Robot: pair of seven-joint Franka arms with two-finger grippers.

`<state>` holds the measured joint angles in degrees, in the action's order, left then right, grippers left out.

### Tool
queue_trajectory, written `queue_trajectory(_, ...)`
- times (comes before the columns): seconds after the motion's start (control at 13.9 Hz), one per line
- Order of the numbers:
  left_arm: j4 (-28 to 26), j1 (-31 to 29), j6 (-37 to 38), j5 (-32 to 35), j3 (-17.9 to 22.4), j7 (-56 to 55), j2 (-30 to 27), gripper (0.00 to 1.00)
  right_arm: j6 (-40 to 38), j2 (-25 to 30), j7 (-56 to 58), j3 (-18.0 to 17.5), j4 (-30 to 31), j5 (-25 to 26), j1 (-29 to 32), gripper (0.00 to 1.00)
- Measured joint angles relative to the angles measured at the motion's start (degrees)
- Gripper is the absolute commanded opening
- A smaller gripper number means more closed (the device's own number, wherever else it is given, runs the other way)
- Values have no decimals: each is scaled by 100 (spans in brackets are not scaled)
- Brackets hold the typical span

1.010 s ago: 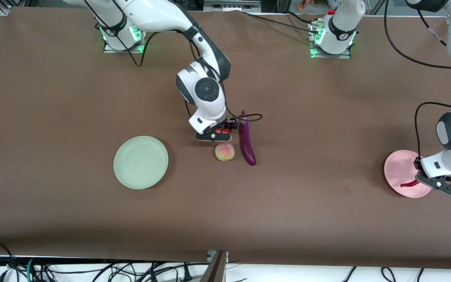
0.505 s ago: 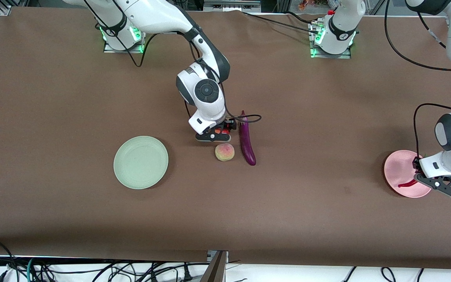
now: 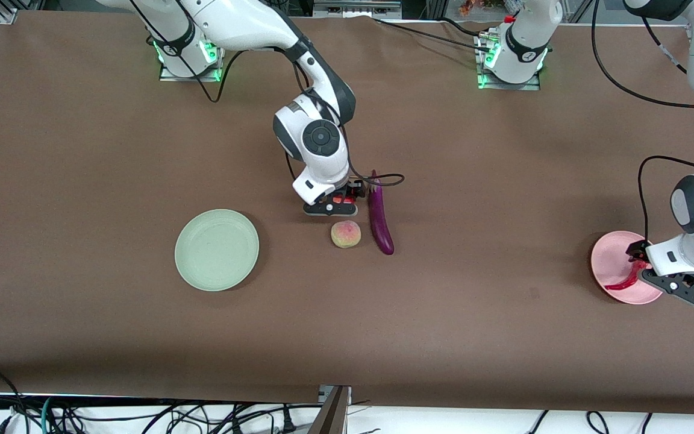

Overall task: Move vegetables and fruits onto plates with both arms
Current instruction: 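Grasp the pomegranate with the right gripper while the left gripper reaches the eggplant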

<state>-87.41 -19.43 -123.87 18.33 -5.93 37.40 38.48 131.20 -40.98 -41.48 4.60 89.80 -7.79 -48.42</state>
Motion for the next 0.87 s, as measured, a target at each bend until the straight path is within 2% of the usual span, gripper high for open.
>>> queue_trajectory(0.22,83,7,1055,-32,-576,-129,-368,100,1,0,3,-2,6,1,-53,100)
queue_trajectory(0.5,92,28,2209,-260,-1401,-1040,-766,100,1,-4,91,1,72,2,-55,98)
queue_trajectory(0.72,87,57,2531,-980,-1750,-1708,-780,100,5,-6,100,7,92,2,-54,70)
queue_trajectory(0.87,80,139,2585,-1359,-1928,-2268,-776,100,6,9,100,16,90,2,-52,59)
